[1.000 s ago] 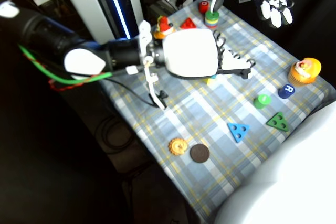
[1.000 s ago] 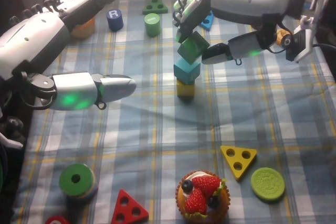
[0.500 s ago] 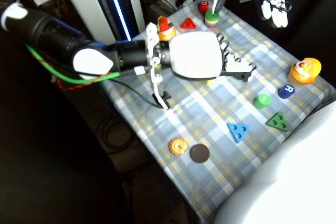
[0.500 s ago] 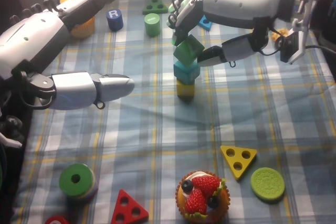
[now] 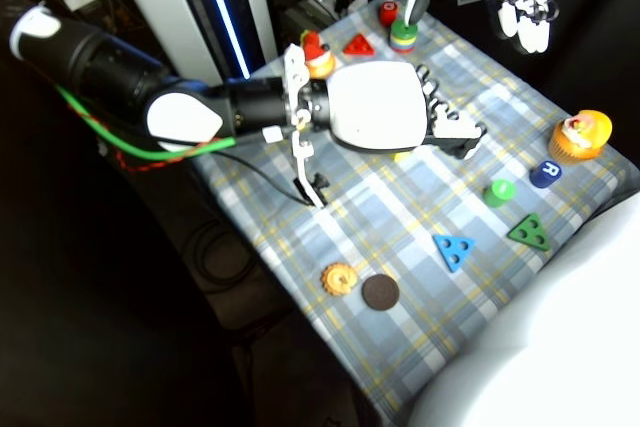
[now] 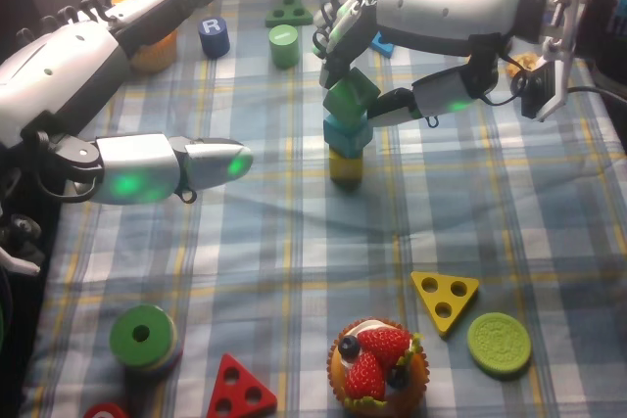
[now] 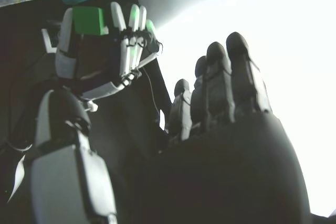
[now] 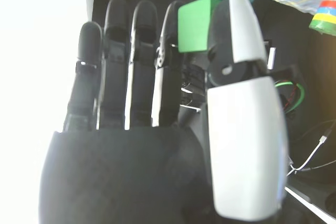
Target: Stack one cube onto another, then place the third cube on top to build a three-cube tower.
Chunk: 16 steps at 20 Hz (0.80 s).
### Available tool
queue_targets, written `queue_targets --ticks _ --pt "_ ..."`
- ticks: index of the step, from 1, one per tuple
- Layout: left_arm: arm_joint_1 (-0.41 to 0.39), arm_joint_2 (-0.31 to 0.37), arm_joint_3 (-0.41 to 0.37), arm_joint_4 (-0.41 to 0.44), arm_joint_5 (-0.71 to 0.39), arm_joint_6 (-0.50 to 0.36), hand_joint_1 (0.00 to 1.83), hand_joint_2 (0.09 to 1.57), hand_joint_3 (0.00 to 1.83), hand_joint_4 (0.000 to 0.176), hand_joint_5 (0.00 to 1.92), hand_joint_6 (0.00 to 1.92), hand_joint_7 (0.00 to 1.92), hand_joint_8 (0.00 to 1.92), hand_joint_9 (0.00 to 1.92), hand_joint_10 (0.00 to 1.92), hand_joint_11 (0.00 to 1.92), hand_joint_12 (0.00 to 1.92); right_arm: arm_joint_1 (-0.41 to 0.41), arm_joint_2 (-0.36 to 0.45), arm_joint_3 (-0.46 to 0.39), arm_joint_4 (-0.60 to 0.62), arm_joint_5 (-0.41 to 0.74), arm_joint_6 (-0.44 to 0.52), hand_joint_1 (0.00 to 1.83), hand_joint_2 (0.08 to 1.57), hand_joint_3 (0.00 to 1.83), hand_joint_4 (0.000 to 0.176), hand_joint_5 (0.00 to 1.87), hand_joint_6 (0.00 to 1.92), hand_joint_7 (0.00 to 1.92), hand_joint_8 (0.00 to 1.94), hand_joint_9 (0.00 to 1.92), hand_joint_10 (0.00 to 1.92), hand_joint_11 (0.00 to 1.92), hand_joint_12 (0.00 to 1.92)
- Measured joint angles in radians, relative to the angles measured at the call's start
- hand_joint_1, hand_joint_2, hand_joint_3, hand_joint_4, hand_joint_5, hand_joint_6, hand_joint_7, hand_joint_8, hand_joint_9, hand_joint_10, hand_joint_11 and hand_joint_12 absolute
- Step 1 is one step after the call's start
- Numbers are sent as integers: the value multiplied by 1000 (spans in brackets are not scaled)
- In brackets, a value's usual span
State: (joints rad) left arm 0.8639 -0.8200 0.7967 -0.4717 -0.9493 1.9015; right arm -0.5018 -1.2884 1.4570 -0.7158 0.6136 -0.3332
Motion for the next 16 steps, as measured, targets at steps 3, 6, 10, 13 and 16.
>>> queue_targets --ticks 3,6,10,13,16 --pt "0 0 0 0 0 0 715 854 0 176 134 2 155 2 191 2 0 418 -2 0 0 1 0 4 1180 1075 0 0 1062 837 809 10 611 22 57 985" --pt "-1 0 0 0 0 0 728 877 4 176 124 2 144 2 174 3 0 292 -13 0 0 -2 -5 16 1184 1062 0 0 1089 789 916 21 771 57 154 1213" --pt "-1 0 0 0 0 0 710 920 4 176 137 2 149 2 178 1 0 368 -13 0 0 -3 -5 16 1176 1080 1 0 1046 860 867 5 710 20 38 1262" --pt "-3 0 0 0 0 0 729 928 0 176 145 3 153 1 178 3 0 360 -13 0 0 -3 -6 16 1177 1079 0 0 1050 854 895 8 760 31 90 1251" --pt "-3 0 0 0 0 0 743 920 0 176 152 2 159 1 185 3 0 375 -14 0 1 -2 -6 17 1176 1079 1 0 1048 855 873 1 717 13 10 1337"
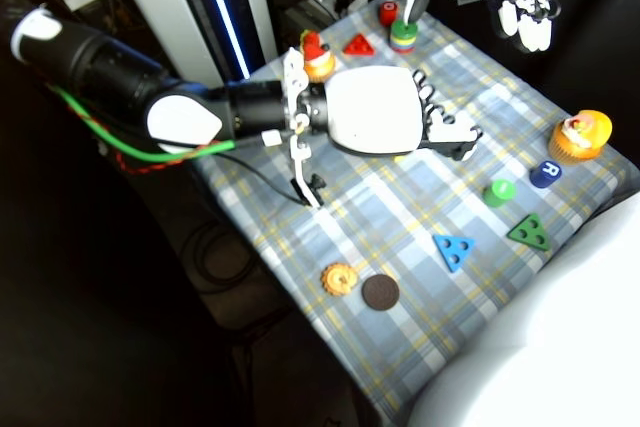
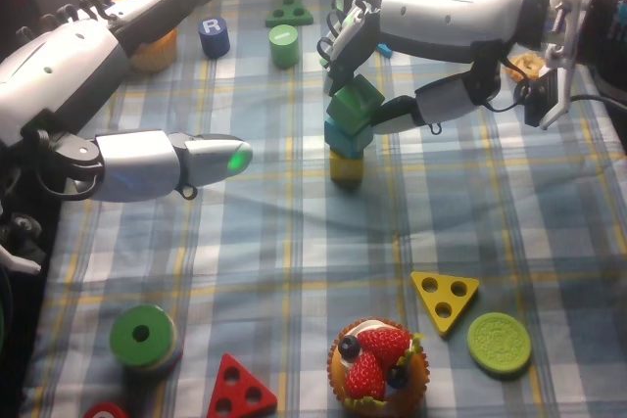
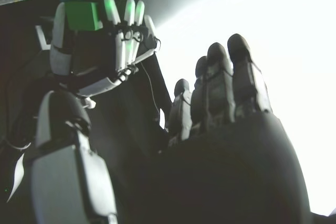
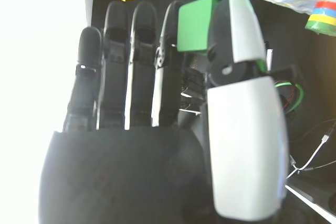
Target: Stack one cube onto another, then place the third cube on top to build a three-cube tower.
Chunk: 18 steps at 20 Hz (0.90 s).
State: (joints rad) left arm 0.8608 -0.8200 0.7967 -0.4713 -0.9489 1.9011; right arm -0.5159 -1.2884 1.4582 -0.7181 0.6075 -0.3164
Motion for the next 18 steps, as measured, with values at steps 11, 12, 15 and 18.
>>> queue_targets --ticks 11,12,15,18 --pt "0 0 1 0 0 0 710 929 0 176 140 4 148 2 171 3 0 285 0 0 2 0 0 0 1167 1091 0 0 1018 904 841 5 728 20 67 1327" --pt "0 0 1 0 0 0 713 923 0 176 143 1 153 0 186 2 0 361 0 1 2 -1 0 0 1167 1092 0 0 1016 907 838 3 732 24 60 1365" --pt "0 0 1 0 0 0 706 927 0 176 132 0 151 2 185 5 0 307 0 1 2 -1 0 0 1169 1089 0 0 1020 900 835 2 732 25 59 1375" --pt "0 0 2 0 0 0 708 914 0 176 127 1 146 0 175 0 0 230 0 1 2 -1 -1 0 1145 1094 1 0 1010 923 824 1 733 29 91 1341"
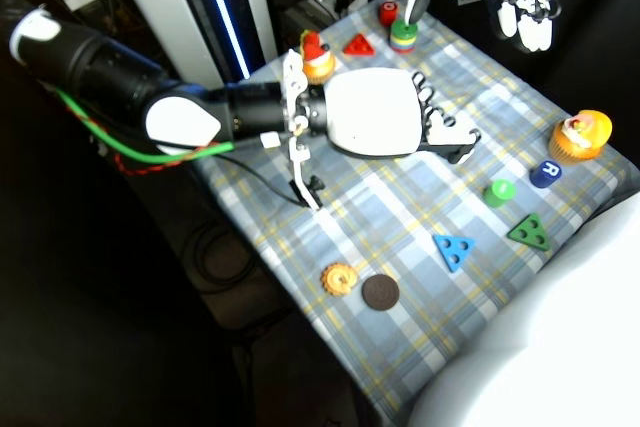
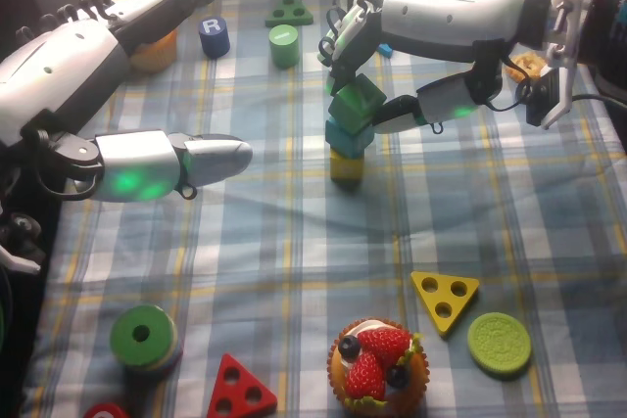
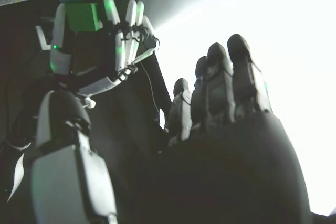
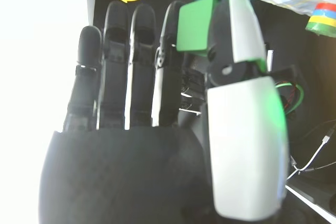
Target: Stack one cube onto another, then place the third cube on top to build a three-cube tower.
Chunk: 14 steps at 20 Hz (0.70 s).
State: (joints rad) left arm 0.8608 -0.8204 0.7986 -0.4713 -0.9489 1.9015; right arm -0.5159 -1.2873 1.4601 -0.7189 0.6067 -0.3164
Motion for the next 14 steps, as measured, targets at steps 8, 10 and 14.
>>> queue_targets --ticks 8,10,14 --pt "-3 -1 3 0 6 0 695 912 0 176 112 0 153 1 177 2 0 264 0 1 0 -13 1 14 1085 1101 1 21 991 965 646 1 498 4 0 1113" --pt "-3 -1 3 0 6 0 711 917 1 176 125 2 153 0 184 2 0 206 0 1 0 -15 1 17 1108 1099 0 0 997 951 673 2 549 13 3 1230" --pt "-3 -1 3 0 6 0 741 898 0 176 127 0 157 0 195 0 0 327 0 1 0 -16 1 18 1102 1103 0 0 989 967 585 3 447 7 0 999"
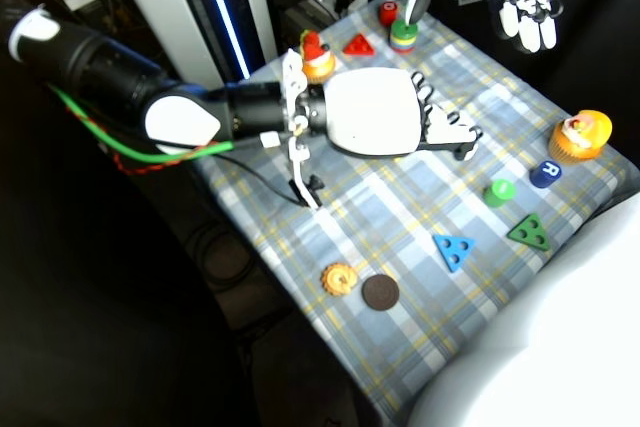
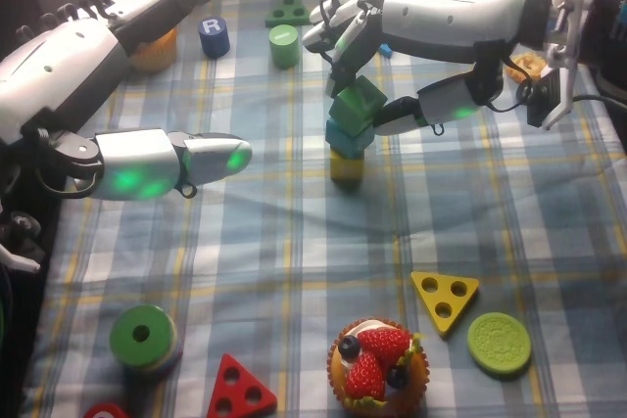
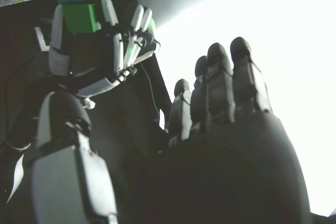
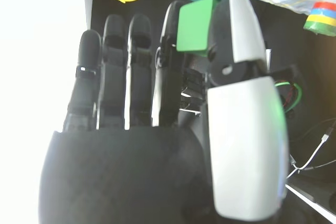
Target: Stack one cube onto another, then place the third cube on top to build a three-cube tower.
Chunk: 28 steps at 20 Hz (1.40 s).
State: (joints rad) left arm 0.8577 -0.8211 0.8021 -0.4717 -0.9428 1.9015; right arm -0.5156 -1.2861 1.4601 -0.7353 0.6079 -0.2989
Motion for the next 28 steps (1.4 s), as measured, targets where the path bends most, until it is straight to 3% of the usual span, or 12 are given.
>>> queue_targets --ticks 1,4,5,14,17,18,19,21,24,26,28 --pt "0 0 0 0 0 0 707 905 2 176 132 2 155 1 195 0 0 328 0 0 0 -2 0 0 1153 972 0 0 875 212 570 10 481 7 0 1025" --pt "0 0 0 0 0 0 694 903 1 176 134 1 159 0 197 1 0 270 0 0 0 -13 -5 0 1142 960 0 0 900 43 586 6 513 11 0 1112" --pt "0 0 0 0 0 0 697 903 0 176 129 0 156 0 193 0 0 270 0 0 0 -13 -6 0 1135 952 0 0 894 17 654 15 569 27 19 1177" --pt "0 0 0 -1 0 0 676 922 1 176 114 3 146 3 185 4 0 304 0 0 -2 -11 -7 0 1087 921 0 0 772 0 638 0 547 1 0 1197" --pt "0 0 0 -11 0 0 749 898 0 176 62 1 161 1 199 1 0 511 4 1 -15 -10 -5 0 1093 878 0 0 491 0 439 1 382 7 0 904" --pt "0 0 1 -10 -1 0 752 890 0 176 37 2 154 1 197 0 0 569 8 8 -26 -5 4 0 1070 881 0 7 381 0 279 0 267 5 0 745" --pt "0 0 1 -9 -3 0 752 886 0 176 11 0 136 0 182 0 0 582 8 16 -29 2 27 0 1053 868 0 32 284 0 146 0 142 1 0 590" --pt "0 2 -6 -16 -16 1 728 887 0 176 0 0 111 0 171 0 0 613 8 47 -43 36 60 0 1003 854 0 32 185 0 29 2 35 4 0 380" --pt "1 7 -21 -6 -39 -1 723 869 0 176 0 0 119 3 130 1 0 451 8 103 -78 74 80 -21 937 844 0 18 24 0 6 0 8 2 0 228" --pt "24 27 -23 37 -64 -128 785 841 0 176 5 1 142 5 171 10 0 423 -12 173 -123 150 124 -59 898 820 0 73 0 0 0 0 0 0 0 41" --pt "61 50 2 72 -98 -320 740 835 0 176 0 0 31 5 52 6 0 166 -70 243 -171 249 190 -113 883 807 0 75 0 0 0 0 0 0 0 4"
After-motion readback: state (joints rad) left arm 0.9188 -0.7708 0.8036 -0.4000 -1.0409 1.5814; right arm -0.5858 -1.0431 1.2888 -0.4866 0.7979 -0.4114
